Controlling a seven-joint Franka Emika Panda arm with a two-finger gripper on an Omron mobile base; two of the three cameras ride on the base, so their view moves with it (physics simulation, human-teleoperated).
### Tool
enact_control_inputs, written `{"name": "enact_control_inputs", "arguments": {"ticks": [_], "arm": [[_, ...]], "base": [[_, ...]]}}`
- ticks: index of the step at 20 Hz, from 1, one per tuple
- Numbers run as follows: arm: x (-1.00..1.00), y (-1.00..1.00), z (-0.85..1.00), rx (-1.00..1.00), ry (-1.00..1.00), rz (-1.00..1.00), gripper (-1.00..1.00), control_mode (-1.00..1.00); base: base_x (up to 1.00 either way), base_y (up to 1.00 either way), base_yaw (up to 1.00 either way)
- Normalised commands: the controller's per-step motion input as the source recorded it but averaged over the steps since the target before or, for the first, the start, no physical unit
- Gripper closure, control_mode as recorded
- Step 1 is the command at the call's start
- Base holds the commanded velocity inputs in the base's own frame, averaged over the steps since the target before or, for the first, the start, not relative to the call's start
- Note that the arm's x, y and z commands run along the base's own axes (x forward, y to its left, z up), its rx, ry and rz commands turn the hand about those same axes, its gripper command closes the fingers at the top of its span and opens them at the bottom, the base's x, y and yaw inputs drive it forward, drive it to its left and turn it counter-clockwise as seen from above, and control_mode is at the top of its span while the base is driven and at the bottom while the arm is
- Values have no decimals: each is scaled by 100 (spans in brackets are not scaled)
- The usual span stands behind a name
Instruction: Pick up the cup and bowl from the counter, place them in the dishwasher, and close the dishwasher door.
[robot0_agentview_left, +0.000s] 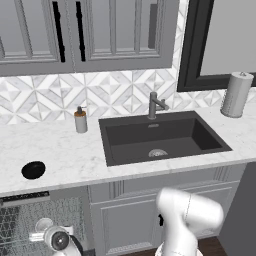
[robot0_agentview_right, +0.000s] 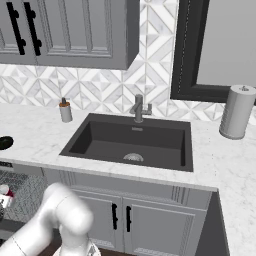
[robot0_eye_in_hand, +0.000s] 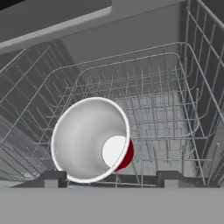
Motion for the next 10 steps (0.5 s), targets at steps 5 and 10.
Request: {"name": "enact_control_inputs", "arguments": {"ticks": [5,10], "arm": [[-83,0,72,0,-11,0,-100,-100],[-46,-8,93,0,-6,0,-100,-100]], "base": [[0,0,0],[0,0,0]]}}
